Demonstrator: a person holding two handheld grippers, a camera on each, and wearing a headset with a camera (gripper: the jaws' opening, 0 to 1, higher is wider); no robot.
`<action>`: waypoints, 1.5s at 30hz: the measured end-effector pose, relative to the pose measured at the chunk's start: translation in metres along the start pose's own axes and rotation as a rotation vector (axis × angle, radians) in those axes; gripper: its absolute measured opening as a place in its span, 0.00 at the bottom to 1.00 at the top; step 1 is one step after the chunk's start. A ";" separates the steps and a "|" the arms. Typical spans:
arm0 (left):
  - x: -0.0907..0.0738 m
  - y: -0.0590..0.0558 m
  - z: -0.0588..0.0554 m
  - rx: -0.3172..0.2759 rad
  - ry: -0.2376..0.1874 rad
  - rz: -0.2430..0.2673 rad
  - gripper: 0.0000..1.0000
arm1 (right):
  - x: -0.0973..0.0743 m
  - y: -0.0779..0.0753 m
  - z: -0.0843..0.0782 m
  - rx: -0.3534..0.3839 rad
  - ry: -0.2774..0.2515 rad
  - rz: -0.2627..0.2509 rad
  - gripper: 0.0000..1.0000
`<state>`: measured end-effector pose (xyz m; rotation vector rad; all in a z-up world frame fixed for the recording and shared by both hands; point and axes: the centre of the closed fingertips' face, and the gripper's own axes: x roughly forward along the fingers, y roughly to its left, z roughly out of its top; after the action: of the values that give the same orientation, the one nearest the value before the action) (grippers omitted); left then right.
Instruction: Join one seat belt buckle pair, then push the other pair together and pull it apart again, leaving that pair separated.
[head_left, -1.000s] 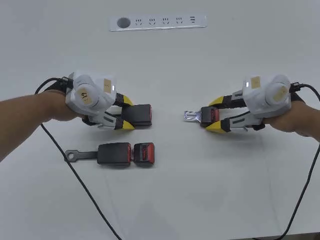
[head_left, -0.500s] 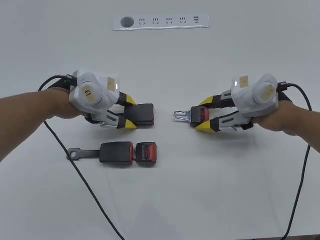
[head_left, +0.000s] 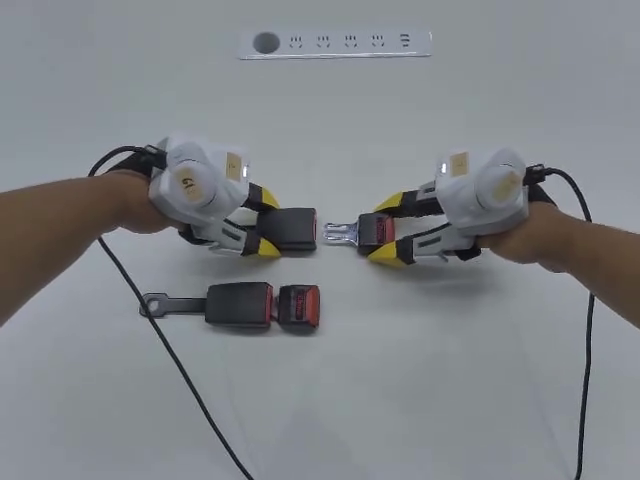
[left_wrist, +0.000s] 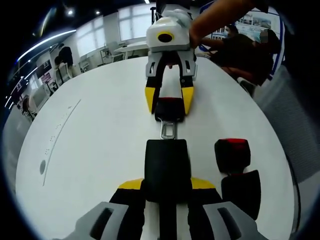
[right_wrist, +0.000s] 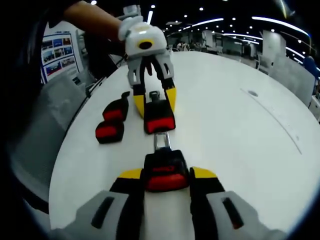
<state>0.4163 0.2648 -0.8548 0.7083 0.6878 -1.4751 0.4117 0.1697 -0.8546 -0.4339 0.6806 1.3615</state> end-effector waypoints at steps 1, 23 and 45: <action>0.000 0.000 0.000 0.000 0.002 0.000 0.34 | 0.001 -0.001 0.001 -0.001 0.000 0.001 0.35; 0.002 -0.001 0.001 0.010 0.014 -0.012 0.34 | 0.022 0.000 0.016 -0.013 0.030 0.017 0.35; 0.001 -0.003 0.000 0.026 0.044 -0.032 0.33 | 0.035 -0.001 0.030 0.038 0.038 -0.001 0.34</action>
<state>0.4134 0.2645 -0.8558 0.7553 0.7176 -1.5037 0.4201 0.2150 -0.8565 -0.4307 0.7367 1.3404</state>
